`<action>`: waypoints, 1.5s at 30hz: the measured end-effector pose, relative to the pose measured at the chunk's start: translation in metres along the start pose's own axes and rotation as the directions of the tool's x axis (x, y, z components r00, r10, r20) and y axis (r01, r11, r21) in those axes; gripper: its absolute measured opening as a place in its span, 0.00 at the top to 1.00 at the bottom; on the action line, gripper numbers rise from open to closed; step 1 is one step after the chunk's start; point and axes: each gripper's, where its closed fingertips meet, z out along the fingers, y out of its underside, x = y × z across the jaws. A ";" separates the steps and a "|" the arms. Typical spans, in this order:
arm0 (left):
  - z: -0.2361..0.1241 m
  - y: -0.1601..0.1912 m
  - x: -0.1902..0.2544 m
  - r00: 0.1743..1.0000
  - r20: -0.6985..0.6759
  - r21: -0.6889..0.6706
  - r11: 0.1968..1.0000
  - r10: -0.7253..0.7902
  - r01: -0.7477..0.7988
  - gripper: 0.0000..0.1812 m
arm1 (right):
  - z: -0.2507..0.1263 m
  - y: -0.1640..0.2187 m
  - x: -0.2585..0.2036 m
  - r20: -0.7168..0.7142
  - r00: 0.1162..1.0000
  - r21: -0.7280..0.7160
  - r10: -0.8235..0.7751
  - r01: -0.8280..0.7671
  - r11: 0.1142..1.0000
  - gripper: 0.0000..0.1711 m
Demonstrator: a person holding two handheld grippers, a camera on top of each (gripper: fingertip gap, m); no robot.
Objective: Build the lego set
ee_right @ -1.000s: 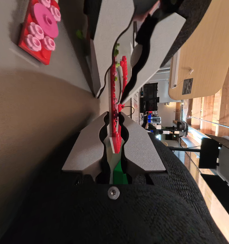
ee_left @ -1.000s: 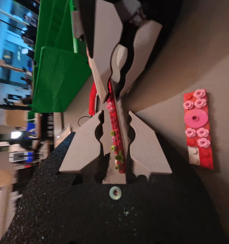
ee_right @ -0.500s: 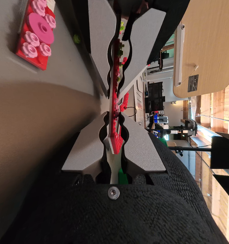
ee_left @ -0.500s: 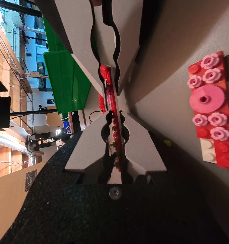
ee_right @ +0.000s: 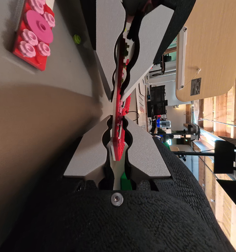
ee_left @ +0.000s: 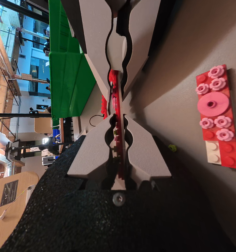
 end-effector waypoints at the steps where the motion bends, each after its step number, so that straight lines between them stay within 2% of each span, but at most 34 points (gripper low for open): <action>1: 0.000 0.000 0.000 1.000 -0.001 -0.001 1.000 -0.001 0.001 0.97 | 0.000 0.000 0.000 -0.002 1.000 0.000 -0.004 0.004 1.000 0.93; 18: 0.000 -0.001 0.002 1.000 0.003 0.018 1.000 0.020 -0.020 0.96 | -0.005 -0.003 -0.001 -0.027 0.994 0.058 -0.109 0.110 0.992 0.93; 33: 0.002 -0.001 0.008 0.999 -0.007 0.015 0.999 0.036 -0.036 0.95 | -0.005 -0.002 -0.004 -0.022 0.992 0.033 -0.127 0.128 0.991 0.95; 37: 0.003 0.000 0.007 1.000 -0.019 0.008 1.000 0.006 -0.006 0.96 | -0.004 -0.002 -0.005 0.003 0.997 0.049 -0.073 0.073 0.996 0.94; 38: 0.003 -0.001 0.006 1.000 -0.024 0.012 1.000 -0.010 0.010 0.96 | -0.005 -0.002 -0.003 -0.005 0.998 0.055 -0.063 0.064 0.996 0.93; 40: 0.004 0.000 0.007 0.999 -0.043 -0.002 0.999 -0.033 0.033 0.95 | -0.009 -0.001 0.001 0.003 1.000 0.071 0.009 -0.009 0.997 0.78; 42: 0.005 0.001 0.008 0.997 -0.053 -0.012 0.999 -0.052 0.051 0.95 | -0.015 0.000 0.003 0.035 0.993 0.082 0.112 -0.114 0.990 0.69; 45: 0.004 -0.003 0.008 0.982 -0.118 -0.012 0.989 -0.148 0.148 0.91 | -0.025 0.001 0.007 0.046 0.985 0.126 0.167 -0.171 0.977 0.68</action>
